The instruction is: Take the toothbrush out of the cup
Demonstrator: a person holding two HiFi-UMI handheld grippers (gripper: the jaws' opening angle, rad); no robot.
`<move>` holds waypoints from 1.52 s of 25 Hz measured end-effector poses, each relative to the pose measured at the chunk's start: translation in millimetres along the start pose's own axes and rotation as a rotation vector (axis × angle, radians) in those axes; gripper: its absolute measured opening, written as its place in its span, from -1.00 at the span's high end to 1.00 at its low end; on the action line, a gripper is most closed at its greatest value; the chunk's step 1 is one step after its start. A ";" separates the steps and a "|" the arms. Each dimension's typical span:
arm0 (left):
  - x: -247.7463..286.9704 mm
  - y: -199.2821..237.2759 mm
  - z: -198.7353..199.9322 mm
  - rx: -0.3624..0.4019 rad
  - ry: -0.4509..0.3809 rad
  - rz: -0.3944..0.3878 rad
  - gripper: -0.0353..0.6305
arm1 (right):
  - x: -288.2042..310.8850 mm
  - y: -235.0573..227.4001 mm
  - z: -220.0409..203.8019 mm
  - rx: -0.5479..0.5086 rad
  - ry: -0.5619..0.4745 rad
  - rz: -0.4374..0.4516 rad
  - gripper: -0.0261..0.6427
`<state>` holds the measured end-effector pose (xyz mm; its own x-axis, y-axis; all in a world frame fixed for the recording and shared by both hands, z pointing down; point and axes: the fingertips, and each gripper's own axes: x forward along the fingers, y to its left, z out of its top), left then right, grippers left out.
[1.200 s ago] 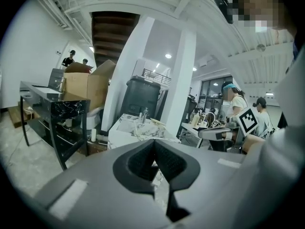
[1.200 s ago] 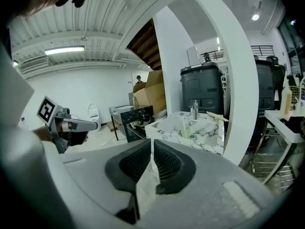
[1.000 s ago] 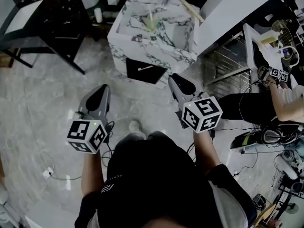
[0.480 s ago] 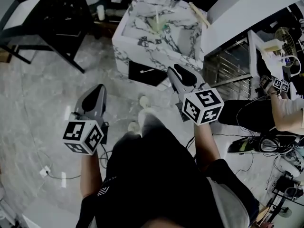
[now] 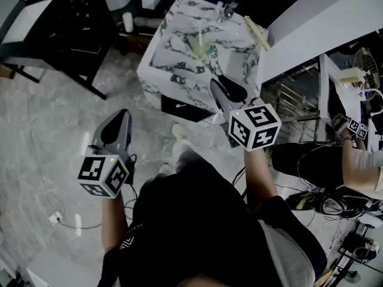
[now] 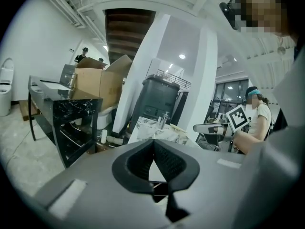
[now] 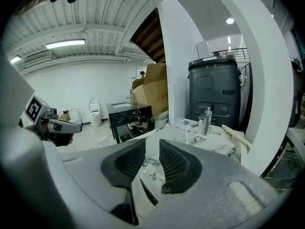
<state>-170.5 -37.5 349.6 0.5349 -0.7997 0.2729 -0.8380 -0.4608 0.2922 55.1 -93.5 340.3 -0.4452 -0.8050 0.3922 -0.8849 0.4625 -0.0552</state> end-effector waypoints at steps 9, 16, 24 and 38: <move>74.1 11.8 29.4 -0.005 0.011 0.044 0.87 | 60.1 -61.0 24.0 -0.022 0.042 0.014 0.64; 120.6 21.5 47.1 0.007 0.027 0.060 0.87 | 102.9 -90.7 31.9 -0.028 0.083 0.035 0.64; 169.0 29.0 54.5 0.015 0.061 0.063 0.85 | 150.1 -120.9 20.2 -0.013 0.151 0.046 0.64; 245.1 29.5 50.1 0.013 0.154 0.032 0.85 | 223.0 -160.8 -15.3 0.022 0.263 0.035 0.63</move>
<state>-69.5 -266.4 379.2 0.5175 -0.7456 0.4198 -0.8556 -0.4420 0.2696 100.2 -341.7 450.7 -0.4274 -0.6626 0.6151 -0.8734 0.4783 -0.0917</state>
